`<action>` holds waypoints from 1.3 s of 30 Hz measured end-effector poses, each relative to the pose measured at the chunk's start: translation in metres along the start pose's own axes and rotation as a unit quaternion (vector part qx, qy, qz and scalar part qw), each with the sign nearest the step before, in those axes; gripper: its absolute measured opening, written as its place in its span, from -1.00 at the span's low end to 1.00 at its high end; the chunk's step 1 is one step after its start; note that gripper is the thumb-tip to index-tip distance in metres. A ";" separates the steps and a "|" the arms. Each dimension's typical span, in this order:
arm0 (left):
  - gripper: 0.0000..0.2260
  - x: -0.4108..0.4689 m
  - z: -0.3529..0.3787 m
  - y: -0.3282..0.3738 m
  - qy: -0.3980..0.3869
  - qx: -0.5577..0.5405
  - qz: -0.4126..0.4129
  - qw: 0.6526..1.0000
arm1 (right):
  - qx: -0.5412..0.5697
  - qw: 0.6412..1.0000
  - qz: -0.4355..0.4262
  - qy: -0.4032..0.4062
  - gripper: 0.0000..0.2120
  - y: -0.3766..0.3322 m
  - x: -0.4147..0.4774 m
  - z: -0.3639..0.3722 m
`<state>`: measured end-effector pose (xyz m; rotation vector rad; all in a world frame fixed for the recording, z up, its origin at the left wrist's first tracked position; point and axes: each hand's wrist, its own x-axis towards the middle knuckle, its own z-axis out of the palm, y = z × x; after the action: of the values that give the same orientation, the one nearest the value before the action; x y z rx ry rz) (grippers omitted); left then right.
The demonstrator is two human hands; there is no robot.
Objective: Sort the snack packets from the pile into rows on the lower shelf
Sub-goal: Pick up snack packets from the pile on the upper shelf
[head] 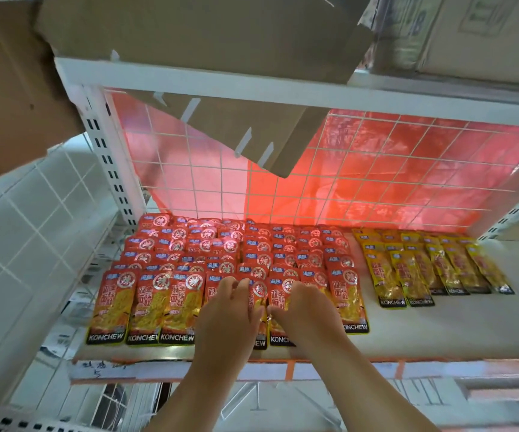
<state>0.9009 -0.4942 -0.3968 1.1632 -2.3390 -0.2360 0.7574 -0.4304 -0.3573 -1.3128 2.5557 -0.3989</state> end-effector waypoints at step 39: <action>-0.74 -0.002 0.016 -0.012 0.038 -0.034 0.035 0.998 | -0.015 0.999 -0.018 -0.026 -0.60 0.012 -0.002 -0.001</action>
<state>0.9015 -0.5010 -0.4158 1.0379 -2.2824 -0.2410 0.7499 -0.4218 -0.3606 -1.3644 2.5076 -0.3287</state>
